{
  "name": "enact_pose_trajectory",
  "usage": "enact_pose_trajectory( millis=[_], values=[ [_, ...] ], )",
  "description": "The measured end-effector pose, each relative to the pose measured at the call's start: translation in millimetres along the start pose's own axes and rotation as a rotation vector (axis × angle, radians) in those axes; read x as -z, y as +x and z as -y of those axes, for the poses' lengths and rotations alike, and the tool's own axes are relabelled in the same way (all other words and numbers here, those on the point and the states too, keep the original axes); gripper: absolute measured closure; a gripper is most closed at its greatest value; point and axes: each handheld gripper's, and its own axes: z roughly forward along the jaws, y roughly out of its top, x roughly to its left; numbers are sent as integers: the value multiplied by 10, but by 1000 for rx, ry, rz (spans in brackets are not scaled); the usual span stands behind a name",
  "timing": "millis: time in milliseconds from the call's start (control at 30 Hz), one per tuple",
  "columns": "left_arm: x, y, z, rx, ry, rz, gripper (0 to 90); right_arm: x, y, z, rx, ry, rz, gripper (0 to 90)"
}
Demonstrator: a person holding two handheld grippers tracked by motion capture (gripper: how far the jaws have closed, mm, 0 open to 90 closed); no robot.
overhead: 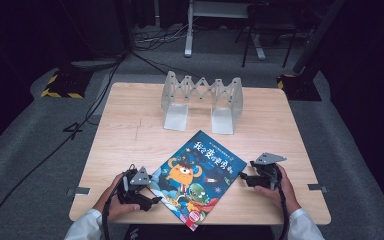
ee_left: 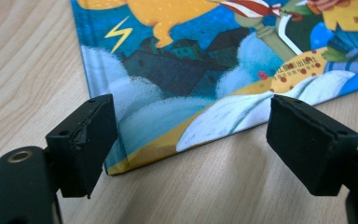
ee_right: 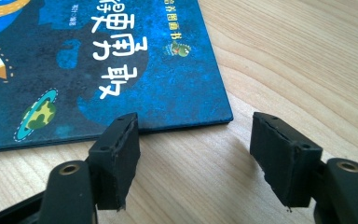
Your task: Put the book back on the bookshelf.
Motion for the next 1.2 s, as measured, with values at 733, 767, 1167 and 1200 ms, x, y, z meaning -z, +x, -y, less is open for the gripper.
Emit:
enact_pose_trajectory(
  millis=[733,767,1167,1200],
  values=[
    [58,152,158,49,-7,-57,154,28,233,40,44,-15,-88,358],
    [47,129,146,49,-5,-45,154,9,221,24,47,-15,-86,336],
    [-37,-60,54,24,-16,83,146,-98,2,-69,-25,-14,17,325],
    [-37,-60,54,24,-16,83,146,-98,2,-69,-25,-14,17,325]
  ],
)
